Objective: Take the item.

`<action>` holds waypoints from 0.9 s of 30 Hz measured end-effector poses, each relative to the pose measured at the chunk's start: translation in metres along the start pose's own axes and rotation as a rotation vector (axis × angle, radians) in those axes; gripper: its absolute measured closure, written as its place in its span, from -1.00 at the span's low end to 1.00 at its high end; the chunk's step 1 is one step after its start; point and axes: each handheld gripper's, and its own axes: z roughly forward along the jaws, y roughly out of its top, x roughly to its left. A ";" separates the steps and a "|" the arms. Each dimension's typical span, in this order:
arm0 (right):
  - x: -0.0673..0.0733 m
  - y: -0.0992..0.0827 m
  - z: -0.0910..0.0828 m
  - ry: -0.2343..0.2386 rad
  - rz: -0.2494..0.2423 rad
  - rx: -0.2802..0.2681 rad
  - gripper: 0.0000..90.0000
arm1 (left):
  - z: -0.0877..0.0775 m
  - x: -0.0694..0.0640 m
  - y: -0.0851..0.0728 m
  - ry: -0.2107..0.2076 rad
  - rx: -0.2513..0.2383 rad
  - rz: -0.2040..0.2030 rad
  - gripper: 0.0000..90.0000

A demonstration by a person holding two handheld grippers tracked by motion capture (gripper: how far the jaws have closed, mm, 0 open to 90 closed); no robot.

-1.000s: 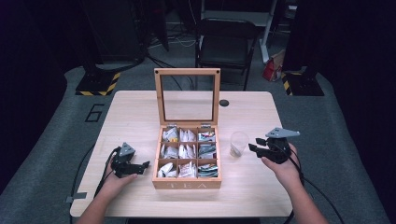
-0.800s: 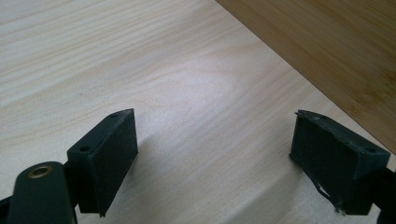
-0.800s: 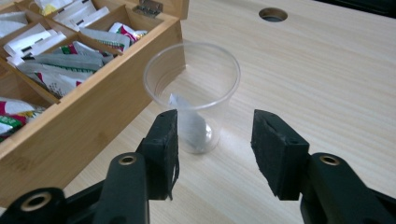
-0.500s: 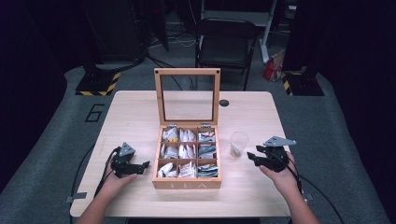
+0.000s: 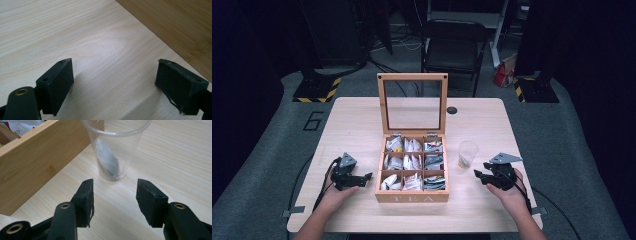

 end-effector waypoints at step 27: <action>0.001 -0.022 0.019 0.023 -0.021 0.039 0.02 | 0.000 0.000 0.000 -0.002 0.000 -0.002 -0.68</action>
